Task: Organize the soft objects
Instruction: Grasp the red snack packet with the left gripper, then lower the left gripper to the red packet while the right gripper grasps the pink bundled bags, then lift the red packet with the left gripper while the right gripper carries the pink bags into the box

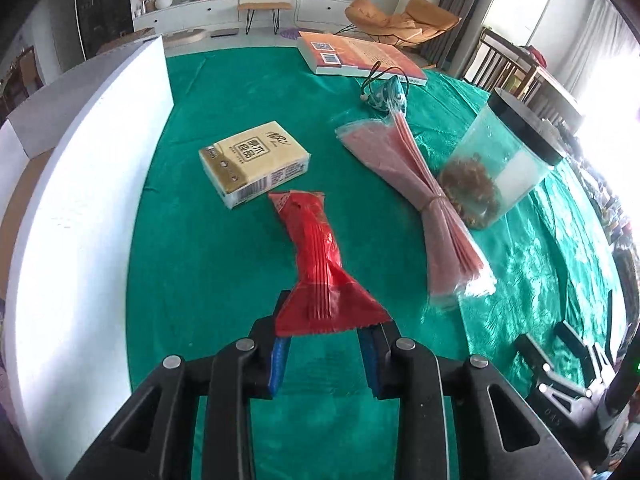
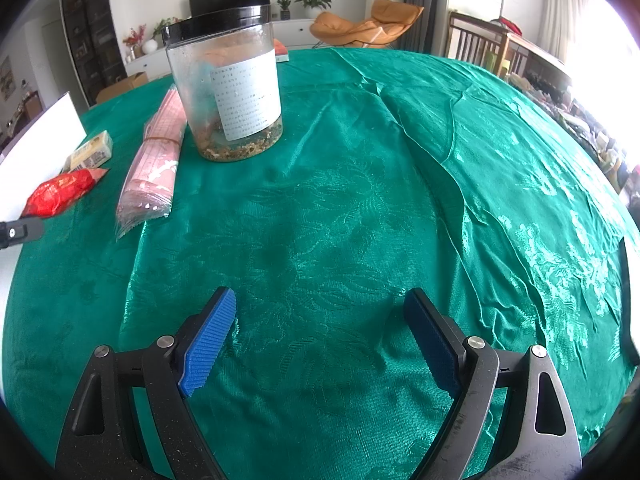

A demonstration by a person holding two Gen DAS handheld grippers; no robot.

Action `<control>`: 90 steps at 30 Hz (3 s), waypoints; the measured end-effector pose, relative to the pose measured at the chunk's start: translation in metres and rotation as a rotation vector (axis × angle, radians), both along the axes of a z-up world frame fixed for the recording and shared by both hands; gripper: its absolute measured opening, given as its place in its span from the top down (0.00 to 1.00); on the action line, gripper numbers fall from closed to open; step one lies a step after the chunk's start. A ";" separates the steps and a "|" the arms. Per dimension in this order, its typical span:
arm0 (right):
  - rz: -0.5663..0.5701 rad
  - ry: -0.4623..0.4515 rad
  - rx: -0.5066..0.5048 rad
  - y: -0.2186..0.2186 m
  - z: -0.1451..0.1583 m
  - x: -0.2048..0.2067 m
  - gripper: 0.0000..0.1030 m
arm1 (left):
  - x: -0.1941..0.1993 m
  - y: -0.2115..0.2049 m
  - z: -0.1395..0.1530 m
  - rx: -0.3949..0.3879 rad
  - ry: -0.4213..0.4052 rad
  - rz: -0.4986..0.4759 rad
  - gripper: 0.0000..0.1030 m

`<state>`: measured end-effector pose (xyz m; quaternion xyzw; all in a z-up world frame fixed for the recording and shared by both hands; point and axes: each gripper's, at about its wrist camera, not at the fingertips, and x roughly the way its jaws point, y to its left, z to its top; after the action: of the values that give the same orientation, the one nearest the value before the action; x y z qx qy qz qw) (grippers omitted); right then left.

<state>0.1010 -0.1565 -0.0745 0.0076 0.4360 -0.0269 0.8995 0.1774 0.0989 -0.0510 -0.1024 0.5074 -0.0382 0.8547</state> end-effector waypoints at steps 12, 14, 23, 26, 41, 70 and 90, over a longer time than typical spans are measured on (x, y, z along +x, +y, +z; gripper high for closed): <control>0.000 0.000 0.000 0.000 0.000 0.000 0.14 | -0.033 -0.003 0.059 -0.125 -0.108 -0.085 0.04; 0.000 0.000 0.000 0.000 0.000 0.000 0.14 | -0.021 0.000 0.061 -0.082 -0.102 -0.076 0.04; -0.001 0.000 0.001 0.000 0.000 0.000 0.14 | 0.056 -0.017 -0.012 0.030 0.100 -0.059 0.05; -0.001 0.000 0.001 0.000 0.000 0.000 0.14 | 0.061 -0.017 -0.022 0.070 0.085 -0.025 0.05; 0.321 0.066 0.174 0.089 0.006 0.113 0.59 | 0.009 0.008 -0.016 0.062 0.048 0.020 0.15; 0.085 0.153 0.247 -0.069 0.031 0.135 0.34 | 0.052 -0.049 -0.034 0.212 0.240 -0.151 0.00; 0.189 -0.020 0.157 -0.021 0.144 0.106 0.72 | -0.043 0.041 0.099 -0.198 -0.177 -0.012 0.81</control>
<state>0.2074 -0.1773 0.0698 0.0370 0.4266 0.0922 0.8990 0.1340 0.1401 0.0485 -0.1795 0.4243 -0.1023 0.8816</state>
